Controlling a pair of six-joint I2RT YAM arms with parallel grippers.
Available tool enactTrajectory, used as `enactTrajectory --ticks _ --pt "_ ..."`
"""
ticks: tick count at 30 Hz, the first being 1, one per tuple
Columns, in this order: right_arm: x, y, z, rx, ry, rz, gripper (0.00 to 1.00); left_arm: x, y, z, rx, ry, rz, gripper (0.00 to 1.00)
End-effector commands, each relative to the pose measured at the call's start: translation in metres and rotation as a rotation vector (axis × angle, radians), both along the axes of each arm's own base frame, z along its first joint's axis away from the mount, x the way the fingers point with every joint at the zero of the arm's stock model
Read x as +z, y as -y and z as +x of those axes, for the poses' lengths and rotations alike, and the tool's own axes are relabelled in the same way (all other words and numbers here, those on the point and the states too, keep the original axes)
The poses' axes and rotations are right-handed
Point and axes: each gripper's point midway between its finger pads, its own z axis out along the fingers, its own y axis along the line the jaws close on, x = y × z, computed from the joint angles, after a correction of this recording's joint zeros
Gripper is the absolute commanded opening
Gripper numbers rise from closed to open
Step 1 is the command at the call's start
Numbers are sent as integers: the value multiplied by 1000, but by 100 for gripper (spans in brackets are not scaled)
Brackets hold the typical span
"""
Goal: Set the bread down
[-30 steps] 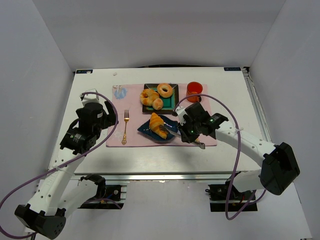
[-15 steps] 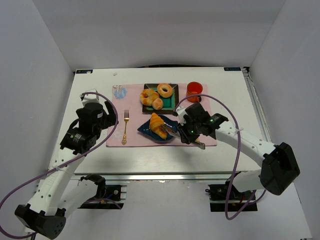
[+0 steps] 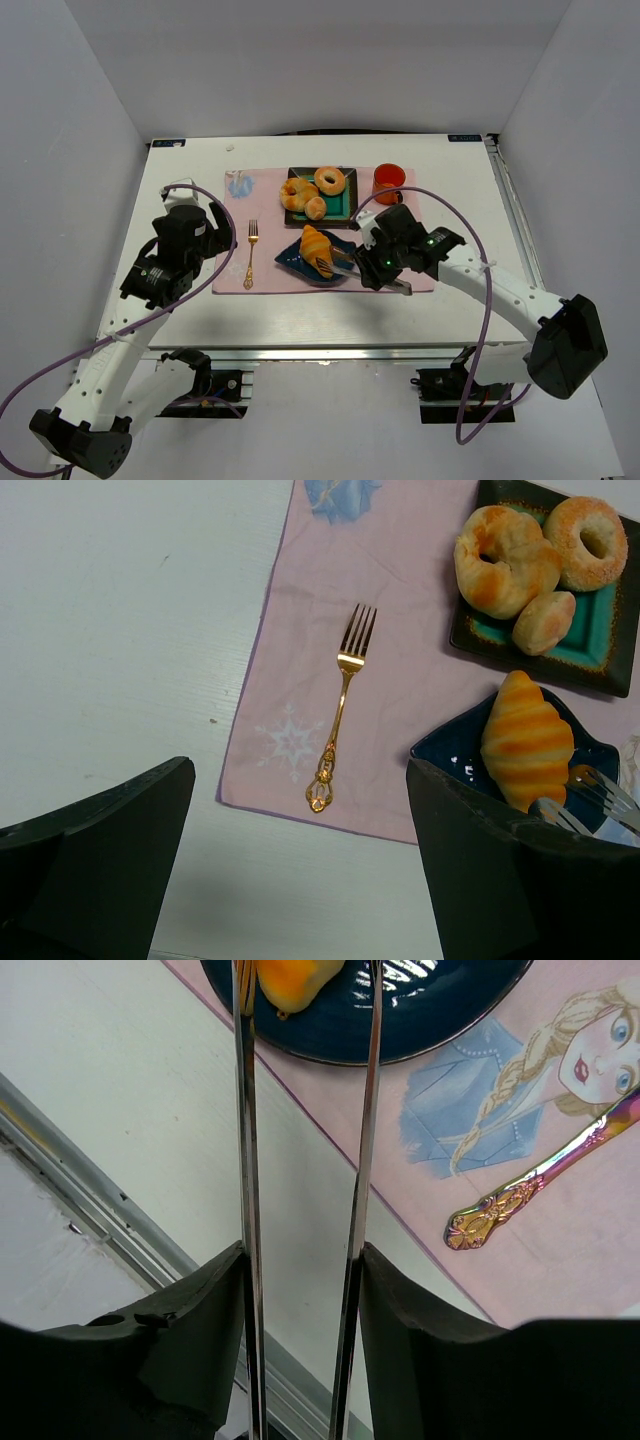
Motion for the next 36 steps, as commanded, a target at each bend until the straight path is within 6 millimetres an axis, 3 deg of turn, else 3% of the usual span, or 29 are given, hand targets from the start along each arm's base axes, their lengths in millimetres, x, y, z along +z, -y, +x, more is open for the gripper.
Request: enactTrajectory --ticks 1,4,12,16,19,20,24,27,32,36 --pt "33 -8 5 -4 51 72 52 6 3 1 -6 26 -23 98" --pt "36 -8 4 -2 54 77 58 6 3 1 -7 25 -23 98" --pt "49 -4 6 -30 81 88 60 6 3 0 -9 27 -24 98" --pt "70 2 11 -96 117 96 60 6 3 0 -9 27 -25 98" --pt "96 10 18 -176 177 117 58 5 3 0 -10 26 -24 98" --pt "110 20 25 -228 222 117 58 6 3 0 -9 27 -25 98" --pt "134 53 43 -386 281 130 60 4 4 0 -13 25 -26 98" --pt "144 101 62 -597 337 109 61 5 5 0 -17 27 -28 98" --pt "119 155 72 -833 268 69 60 7 7 0 -31 25 -29 98" --pt "77 191 75 -995 194 74 60 10 7 0 -35 31 -28 98"
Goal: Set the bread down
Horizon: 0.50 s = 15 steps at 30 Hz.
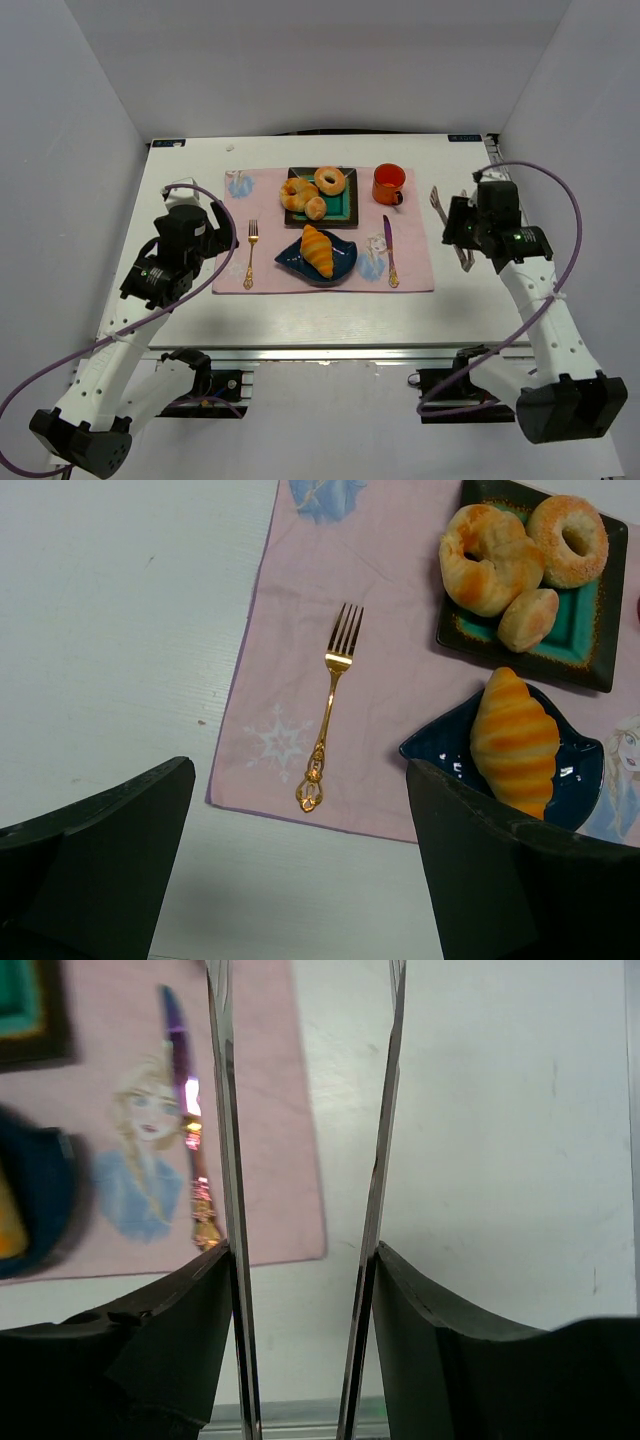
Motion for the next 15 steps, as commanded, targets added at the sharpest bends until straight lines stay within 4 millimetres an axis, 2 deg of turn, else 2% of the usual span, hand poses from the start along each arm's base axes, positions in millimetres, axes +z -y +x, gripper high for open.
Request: enactTrajectory --ticks 1,3,4,7,9,10,11,15 --pt "-28 33 0 -167 -34 71 60 8 2 -1 -16 24 -10 98" --pt "-42 50 0 -255 -51 99 60 8 2 -1 -17 24 -10 98" --pt "-56 66 -1 -322 -56 99 60 7 2 -2 -19 25 -11 98" --pt "-80 88 -5 -453 -67 111 59 4 2 -2 -19 23 -13 98" --pt "-93 94 -7 -497 -78 114 59 2 3 -2 -21 21 -15 98" --pt "-107 97 -12 -531 -103 111 59 2 3 -2 -20 23 -17 98" --pt "-111 98 -8 -537 -88 115 59 1 3 -2 -22 21 -17 98" --pt "-146 94 -9 -552 -153 137 59 1 5 -1 -24 22 -22 98"
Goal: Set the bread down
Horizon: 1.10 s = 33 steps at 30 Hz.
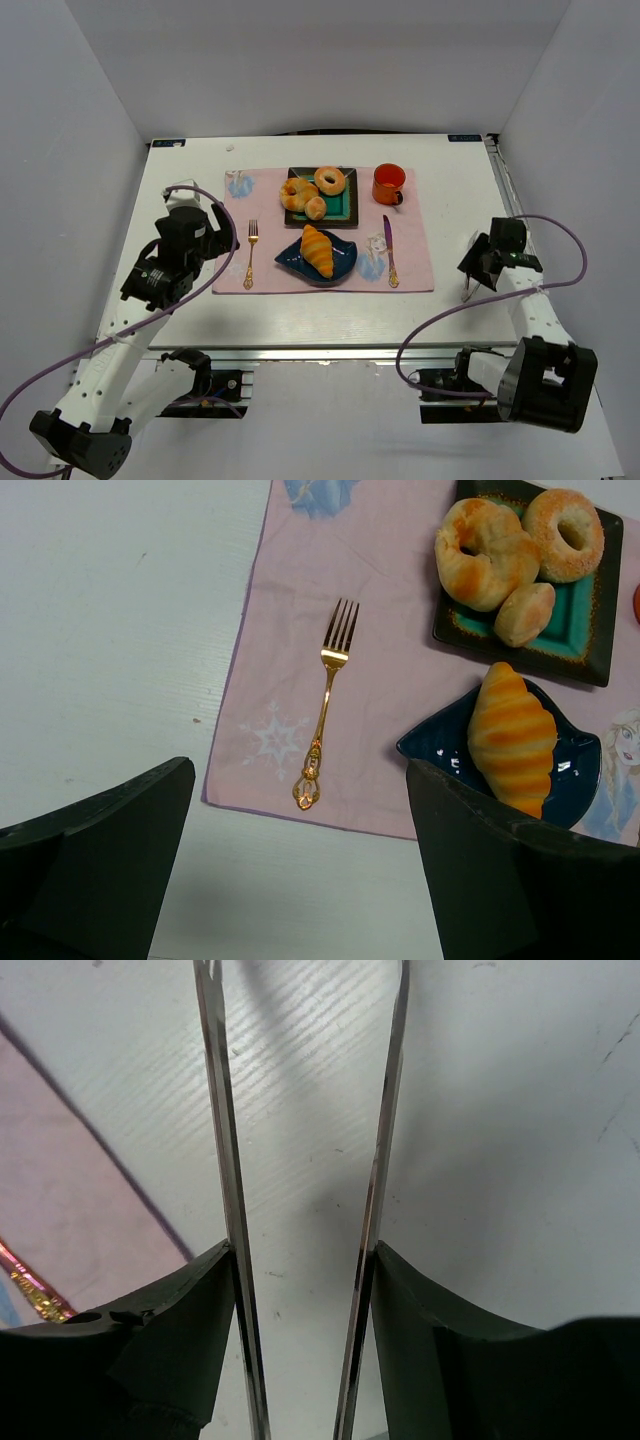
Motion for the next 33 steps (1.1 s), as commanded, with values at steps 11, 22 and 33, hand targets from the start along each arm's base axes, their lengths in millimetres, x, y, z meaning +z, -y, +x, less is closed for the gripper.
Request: enactTrajectory --ticks 11,22,33 --pt "-54 10 1 -46 -84 -27 63 9 2 -1 -5 29 -23 98" --pt "-43 1 7 0 -54 13 87 20 0 -2 2 39 -23 98" --pt "66 3 26 8 164 -32 89 33 0 0 3 64 -29 98"
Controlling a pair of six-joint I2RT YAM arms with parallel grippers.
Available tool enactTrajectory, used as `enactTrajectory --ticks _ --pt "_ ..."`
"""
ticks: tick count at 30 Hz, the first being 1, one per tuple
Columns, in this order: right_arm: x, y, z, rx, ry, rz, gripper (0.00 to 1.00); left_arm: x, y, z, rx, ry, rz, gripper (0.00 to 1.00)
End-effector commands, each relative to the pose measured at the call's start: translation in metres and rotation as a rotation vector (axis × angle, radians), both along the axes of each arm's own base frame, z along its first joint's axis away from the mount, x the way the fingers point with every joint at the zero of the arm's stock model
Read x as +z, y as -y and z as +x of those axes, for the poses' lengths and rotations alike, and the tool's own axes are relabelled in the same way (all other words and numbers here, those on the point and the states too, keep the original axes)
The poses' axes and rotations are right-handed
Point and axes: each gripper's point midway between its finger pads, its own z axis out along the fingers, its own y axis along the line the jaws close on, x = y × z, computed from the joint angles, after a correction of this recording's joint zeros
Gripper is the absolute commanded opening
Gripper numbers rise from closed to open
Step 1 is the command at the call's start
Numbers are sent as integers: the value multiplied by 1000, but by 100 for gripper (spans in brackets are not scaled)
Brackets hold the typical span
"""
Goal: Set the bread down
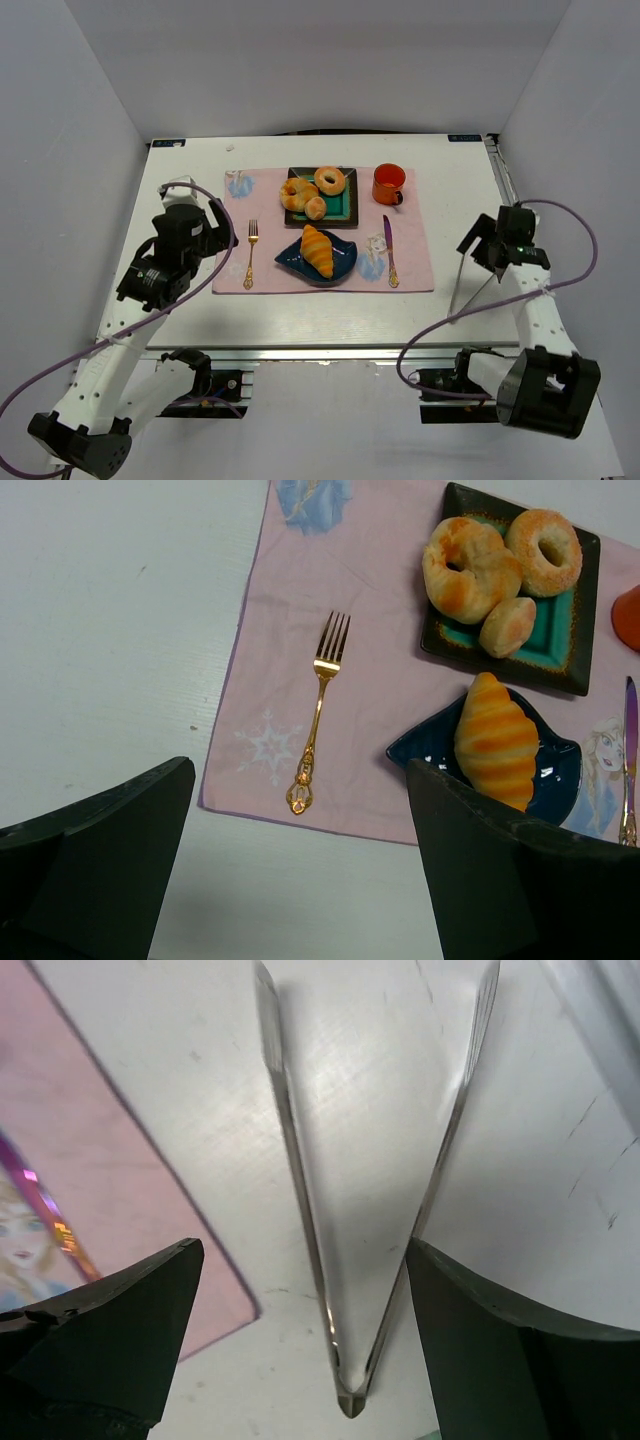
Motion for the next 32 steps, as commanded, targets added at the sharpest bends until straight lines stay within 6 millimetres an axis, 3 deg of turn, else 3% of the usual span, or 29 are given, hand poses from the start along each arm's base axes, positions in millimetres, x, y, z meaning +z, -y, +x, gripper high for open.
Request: enactTrajectory --ticks 1,5,7,11,17,21,27,32 --pt "58 -2 6 14 136 -18 89 22 -1 1 6 48 -14 98" --pt "118 -26 10 162 327 15 90 21 -1 2 10 38 -7 98" --pt "148 -64 5 344 477 108 89 18 0 4 10 33 -12 98" --pt "140 -78 -11 384 489 151 89 9 2 6 21 29 -32 98" --pt "117 -66 -20 321 439 116 89 10 4 9 25 43 -51 98" --pt "117 -60 -24 264 459 110 89 12 4 9 26 44 -50 98" --pt "100 -48 -31 186 412 86 89 16 1 7 35 50 -44 98" --pt "102 -46 -32 188 410 67 89 24 -2 6 42 59 -38 98"
